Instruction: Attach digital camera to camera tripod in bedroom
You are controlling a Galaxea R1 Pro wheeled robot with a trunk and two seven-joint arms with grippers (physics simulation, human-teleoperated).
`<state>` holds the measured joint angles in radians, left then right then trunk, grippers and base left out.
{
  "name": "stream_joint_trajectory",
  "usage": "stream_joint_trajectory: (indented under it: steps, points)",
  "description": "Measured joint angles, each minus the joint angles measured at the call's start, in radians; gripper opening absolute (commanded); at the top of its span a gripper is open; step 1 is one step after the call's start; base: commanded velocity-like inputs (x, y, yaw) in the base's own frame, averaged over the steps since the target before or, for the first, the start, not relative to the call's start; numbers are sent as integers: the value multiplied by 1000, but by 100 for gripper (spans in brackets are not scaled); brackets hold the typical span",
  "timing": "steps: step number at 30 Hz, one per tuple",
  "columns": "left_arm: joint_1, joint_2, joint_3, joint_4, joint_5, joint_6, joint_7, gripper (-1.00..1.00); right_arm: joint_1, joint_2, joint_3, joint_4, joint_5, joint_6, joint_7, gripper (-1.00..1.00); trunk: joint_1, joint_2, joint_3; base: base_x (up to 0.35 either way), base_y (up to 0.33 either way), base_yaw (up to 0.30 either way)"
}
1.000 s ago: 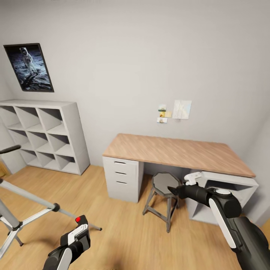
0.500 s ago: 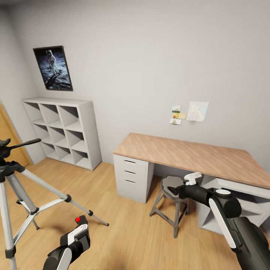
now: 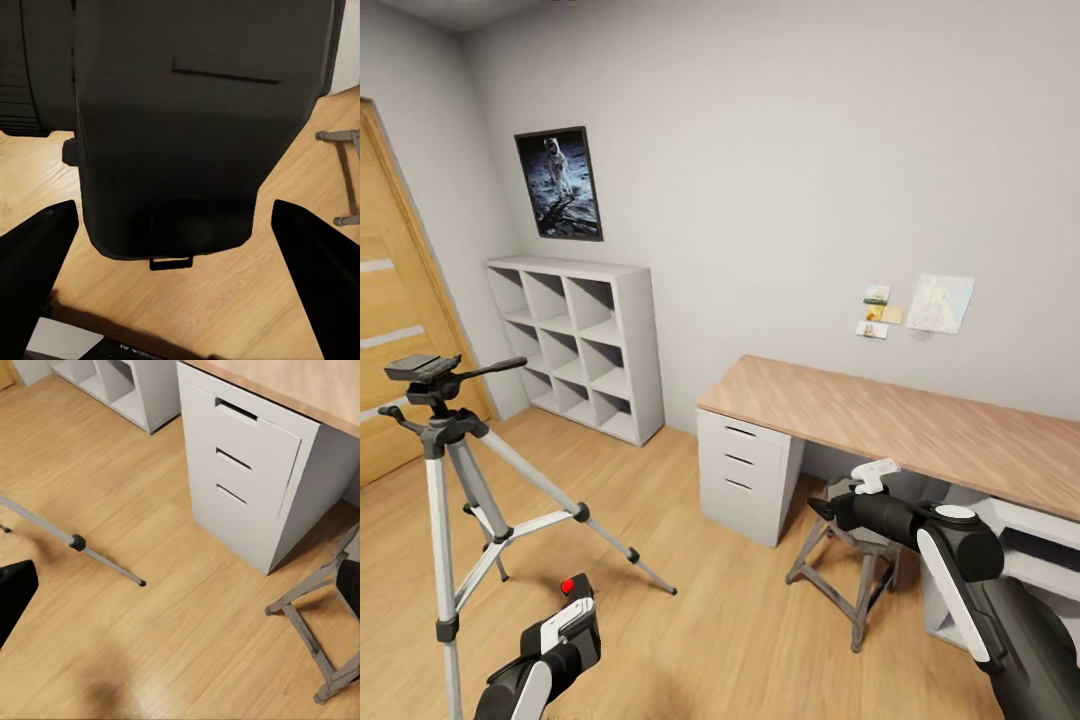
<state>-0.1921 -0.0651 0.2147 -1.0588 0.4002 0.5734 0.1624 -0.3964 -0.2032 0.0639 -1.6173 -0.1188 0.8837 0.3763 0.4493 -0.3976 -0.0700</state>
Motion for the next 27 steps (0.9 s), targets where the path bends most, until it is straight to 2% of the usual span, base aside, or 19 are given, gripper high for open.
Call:
stream_joint_trajectory:
  steps: [11,27]
  points:
    - [0,0,-1,0,-3,0,0,-100,0,0,0,0,0,0,0,100,0,0,0,8,-39,254]
    - [0,0,-2,2,-8,0,1,-100,3,0,0,0,0,1,0,100,0,0,0,75,-274,254]
